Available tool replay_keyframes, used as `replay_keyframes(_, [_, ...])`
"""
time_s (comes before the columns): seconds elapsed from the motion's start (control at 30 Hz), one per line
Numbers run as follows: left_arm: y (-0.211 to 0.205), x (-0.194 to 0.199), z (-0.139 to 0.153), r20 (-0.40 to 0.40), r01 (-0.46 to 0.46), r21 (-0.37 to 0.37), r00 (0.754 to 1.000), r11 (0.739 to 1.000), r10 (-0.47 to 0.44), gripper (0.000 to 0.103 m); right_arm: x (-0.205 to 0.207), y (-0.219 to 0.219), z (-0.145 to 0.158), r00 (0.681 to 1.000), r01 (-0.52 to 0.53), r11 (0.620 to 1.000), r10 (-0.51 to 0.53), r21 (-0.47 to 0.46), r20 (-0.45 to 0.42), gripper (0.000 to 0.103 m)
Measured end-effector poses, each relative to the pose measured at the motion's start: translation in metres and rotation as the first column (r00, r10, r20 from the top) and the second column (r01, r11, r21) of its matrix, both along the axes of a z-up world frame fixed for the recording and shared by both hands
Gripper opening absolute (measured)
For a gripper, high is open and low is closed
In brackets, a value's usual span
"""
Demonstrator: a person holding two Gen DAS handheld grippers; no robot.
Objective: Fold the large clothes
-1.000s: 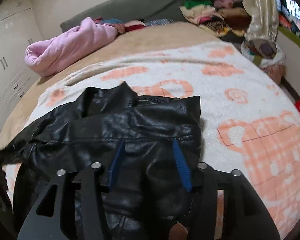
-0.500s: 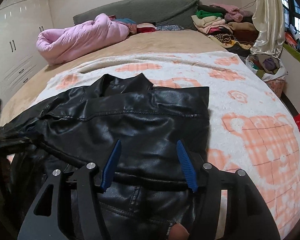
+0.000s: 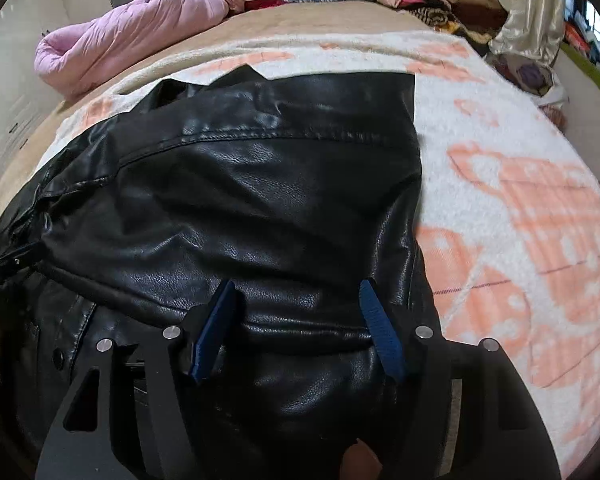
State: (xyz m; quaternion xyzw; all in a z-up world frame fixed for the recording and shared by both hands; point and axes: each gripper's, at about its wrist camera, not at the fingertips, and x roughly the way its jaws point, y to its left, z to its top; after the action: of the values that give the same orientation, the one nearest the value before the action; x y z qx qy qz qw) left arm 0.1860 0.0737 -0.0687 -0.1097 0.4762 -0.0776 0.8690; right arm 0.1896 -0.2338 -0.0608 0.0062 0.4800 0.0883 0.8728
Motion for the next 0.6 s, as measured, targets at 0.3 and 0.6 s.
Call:
replay_keyframes(0.3, [-0.001, -0.012, 0.028, 0.065, 0.01, -0.01, 0.998, 1.0, -0.01, 0.067, -0.017, 0.001, 0.029, 0.996, -0.008, 0.999, 0.004, 0.047, 0.089, 0.079])
replay_keyframes(0.6, [0.016, -0.02, 0.042, 0.089, -0.078, -0.02, 0.993, 0.997, 0.08, 0.094, -0.034, 0.027, 0.05, 0.987, -0.07, 0.996, 0.063, 0.045, 0.147, 0.099])
